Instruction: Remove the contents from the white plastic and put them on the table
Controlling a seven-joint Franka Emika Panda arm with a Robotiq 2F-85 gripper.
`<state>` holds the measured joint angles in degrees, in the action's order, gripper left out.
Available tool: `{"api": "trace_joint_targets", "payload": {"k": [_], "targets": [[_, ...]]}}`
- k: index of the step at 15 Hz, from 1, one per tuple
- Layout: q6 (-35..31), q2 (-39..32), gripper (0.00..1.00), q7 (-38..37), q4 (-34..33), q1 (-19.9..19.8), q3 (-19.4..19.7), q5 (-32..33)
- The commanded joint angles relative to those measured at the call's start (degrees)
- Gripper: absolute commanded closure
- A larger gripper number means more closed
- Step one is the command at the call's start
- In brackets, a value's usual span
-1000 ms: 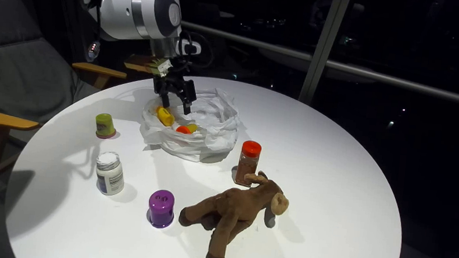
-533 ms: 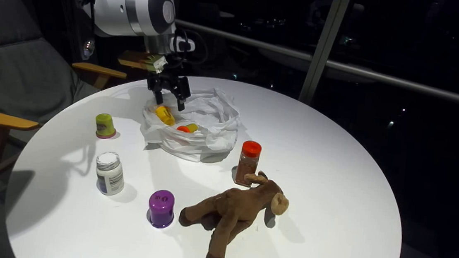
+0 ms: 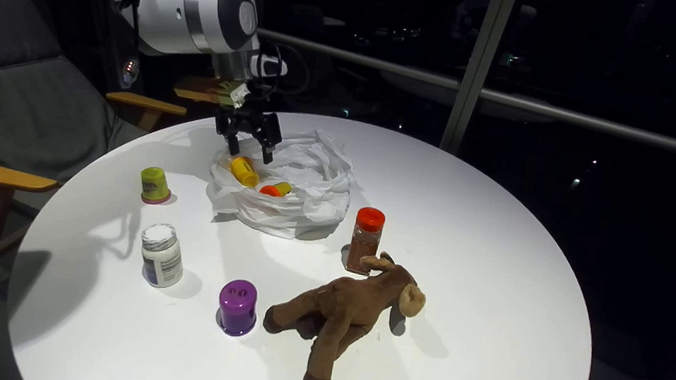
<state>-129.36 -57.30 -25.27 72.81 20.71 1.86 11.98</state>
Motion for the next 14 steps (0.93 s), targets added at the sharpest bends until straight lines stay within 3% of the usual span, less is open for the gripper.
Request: {"api": "trace_joint_targets", "payload": {"k": [1,14], "targets": [[1.4,-0.1,0.0,3.8,-0.1,0.0,-0.4,-0.4],[1.5,-2.2,0.0,18.2,-2.0,0.3,-0.7,5.3]]}}
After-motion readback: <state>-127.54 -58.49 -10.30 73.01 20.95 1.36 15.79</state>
